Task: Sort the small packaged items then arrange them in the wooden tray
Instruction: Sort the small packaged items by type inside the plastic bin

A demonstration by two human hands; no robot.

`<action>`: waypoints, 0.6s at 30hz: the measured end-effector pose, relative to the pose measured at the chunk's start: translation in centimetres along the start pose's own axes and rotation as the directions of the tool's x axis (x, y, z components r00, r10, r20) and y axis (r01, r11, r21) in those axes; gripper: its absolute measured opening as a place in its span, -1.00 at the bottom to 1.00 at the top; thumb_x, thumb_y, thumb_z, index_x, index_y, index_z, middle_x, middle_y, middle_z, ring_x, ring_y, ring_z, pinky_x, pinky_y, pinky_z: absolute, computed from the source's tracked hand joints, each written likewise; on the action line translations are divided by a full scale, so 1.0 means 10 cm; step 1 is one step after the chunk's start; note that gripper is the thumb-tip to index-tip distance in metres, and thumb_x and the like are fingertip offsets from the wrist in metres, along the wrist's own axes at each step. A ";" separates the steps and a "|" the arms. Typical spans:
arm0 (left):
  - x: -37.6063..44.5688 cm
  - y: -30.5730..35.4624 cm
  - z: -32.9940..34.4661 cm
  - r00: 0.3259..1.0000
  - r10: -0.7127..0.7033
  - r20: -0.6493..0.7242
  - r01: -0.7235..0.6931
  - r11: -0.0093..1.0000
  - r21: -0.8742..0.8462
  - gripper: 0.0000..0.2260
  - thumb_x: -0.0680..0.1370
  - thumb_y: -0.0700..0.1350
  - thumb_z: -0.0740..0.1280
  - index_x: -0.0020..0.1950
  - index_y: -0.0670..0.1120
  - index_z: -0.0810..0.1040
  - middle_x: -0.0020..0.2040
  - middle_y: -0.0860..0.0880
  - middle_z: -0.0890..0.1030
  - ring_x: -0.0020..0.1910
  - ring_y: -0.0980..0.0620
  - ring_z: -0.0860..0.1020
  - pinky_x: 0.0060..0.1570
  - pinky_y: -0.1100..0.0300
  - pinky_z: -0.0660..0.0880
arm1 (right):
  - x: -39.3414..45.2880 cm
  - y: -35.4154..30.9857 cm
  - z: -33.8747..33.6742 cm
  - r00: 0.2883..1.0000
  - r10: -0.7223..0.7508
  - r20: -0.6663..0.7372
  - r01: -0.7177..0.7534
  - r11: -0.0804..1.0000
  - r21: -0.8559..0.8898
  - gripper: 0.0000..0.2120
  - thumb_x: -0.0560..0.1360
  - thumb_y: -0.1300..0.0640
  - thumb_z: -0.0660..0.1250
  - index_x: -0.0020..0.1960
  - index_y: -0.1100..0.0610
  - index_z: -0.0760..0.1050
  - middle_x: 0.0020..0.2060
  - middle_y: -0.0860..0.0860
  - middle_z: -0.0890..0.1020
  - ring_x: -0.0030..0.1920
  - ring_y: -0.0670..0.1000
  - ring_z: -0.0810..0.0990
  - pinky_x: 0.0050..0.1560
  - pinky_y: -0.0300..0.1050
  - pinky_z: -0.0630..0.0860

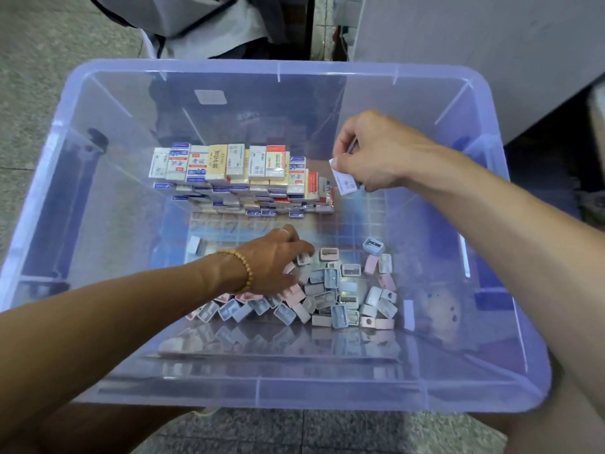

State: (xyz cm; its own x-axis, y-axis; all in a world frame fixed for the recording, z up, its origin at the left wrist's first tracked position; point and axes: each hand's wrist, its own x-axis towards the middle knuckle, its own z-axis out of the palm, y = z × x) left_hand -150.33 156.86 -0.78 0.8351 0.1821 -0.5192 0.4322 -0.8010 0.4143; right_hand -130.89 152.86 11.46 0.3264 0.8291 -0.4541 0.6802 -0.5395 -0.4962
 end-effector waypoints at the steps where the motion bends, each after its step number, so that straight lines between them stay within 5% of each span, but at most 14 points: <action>1: -0.04 -0.03 0.01 0.999 0.008 0.044 -0.010 0.999 0.038 -0.49 0.54 -0.03 0.36 0.46 0.05 0.30 0.27 -0.05 0.37 0.22 -0.03 0.40 0.13 0.10 0.46 | -0.01 0.02 0.00 1.000 0.010 0.012 -0.010 1.000 -0.016 -0.85 0.58 0.19 0.28 -0.15 0.12 0.57 -0.18 0.12 0.68 -0.27 0.16 0.66 -0.40 -0.20 0.49; 4: -0.14 -0.10 0.02 0.987 0.008 0.158 -0.024 0.995 0.096 -0.50 0.50 -0.03 0.40 0.41 0.10 0.33 0.25 -0.04 0.43 0.24 -0.04 0.39 0.12 0.09 0.43 | -0.02 0.05 0.01 0.999 0.026 0.039 -0.024 0.999 -0.044 -0.85 0.57 0.22 0.26 -0.11 0.14 0.59 -0.16 0.15 0.70 -0.32 0.14 0.61 -0.46 -0.25 0.41; 10: 0.14 0.18 -0.07 0.997 0.057 -0.054 -0.056 0.998 0.025 -0.46 0.53 0.18 0.31 0.46 0.08 0.28 0.29 -0.04 0.37 0.22 -0.03 0.42 0.10 0.08 0.48 | -0.03 0.02 -0.08 0.999 -0.040 -0.018 0.039 0.999 -0.031 -0.84 0.58 0.17 0.30 -0.03 0.21 0.63 -0.15 0.17 0.70 -0.34 0.06 0.55 -0.44 -0.24 0.40; 18: 0.32 0.31 0.01 0.989 0.137 0.052 -0.141 0.985 0.104 -0.57 0.53 0.11 0.34 0.35 0.04 0.40 0.22 -0.02 0.46 0.19 -0.03 0.41 0.07 0.13 0.41 | -0.06 0.12 -0.15 0.999 -0.038 -0.040 0.037 0.999 -0.010 -0.83 0.56 0.23 0.28 0.00 0.27 0.63 -0.17 0.19 0.69 -0.29 0.08 0.55 -0.39 -0.21 0.44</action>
State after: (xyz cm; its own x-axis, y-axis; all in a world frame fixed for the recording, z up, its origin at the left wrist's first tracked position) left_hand -146.35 154.90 -1.22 0.8675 0.0410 -0.4958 0.2721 -0.8734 0.4039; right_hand -129.26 151.97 12.23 0.3265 0.8539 -0.4053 0.6982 -0.5069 -0.5055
